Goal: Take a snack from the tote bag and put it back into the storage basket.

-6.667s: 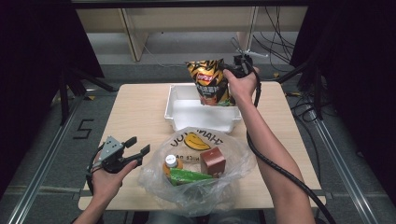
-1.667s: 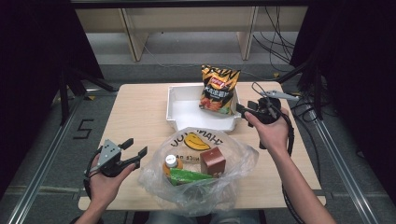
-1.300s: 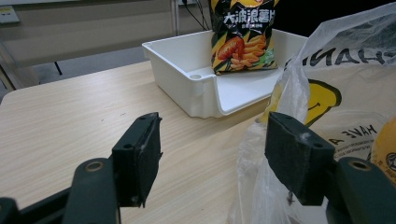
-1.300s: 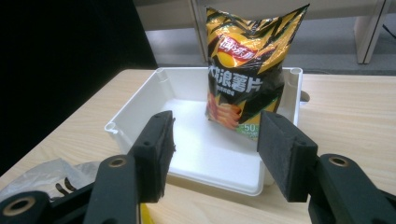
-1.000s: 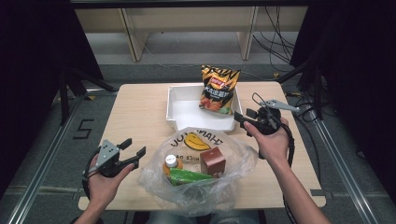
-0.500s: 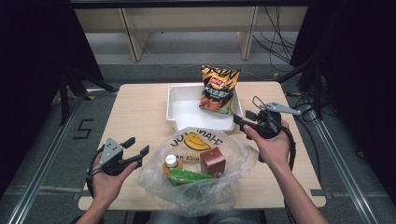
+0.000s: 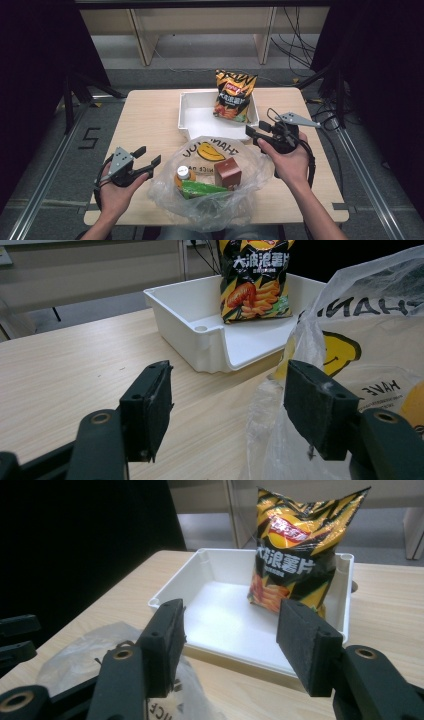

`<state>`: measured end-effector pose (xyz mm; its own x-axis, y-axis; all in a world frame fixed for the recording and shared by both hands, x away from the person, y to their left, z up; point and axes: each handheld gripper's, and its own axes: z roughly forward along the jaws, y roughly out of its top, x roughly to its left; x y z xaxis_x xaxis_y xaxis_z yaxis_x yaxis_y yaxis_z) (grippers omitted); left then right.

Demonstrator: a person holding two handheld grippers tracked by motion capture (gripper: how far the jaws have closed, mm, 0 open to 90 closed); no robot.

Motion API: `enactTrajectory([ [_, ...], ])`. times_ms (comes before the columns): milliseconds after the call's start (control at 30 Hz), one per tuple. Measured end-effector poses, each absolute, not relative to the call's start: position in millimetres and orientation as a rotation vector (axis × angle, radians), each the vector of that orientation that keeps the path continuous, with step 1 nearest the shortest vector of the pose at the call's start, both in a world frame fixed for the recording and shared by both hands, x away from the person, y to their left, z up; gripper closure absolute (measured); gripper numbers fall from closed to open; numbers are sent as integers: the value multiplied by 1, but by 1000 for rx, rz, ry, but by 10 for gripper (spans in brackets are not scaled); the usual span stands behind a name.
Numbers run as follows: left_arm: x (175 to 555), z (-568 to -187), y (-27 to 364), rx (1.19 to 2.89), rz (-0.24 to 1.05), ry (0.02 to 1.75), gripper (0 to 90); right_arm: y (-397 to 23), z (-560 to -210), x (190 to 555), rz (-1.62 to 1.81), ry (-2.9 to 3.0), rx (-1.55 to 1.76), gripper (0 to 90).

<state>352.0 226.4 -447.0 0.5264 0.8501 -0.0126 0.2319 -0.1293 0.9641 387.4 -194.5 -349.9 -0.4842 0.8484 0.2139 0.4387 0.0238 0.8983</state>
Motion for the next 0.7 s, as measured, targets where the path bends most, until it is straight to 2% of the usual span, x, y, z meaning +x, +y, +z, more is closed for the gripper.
enactTrajectory([
  [700,352,-447,226,1660,702,926,353,-181,-351,358,1549,1985,1251,421],
])
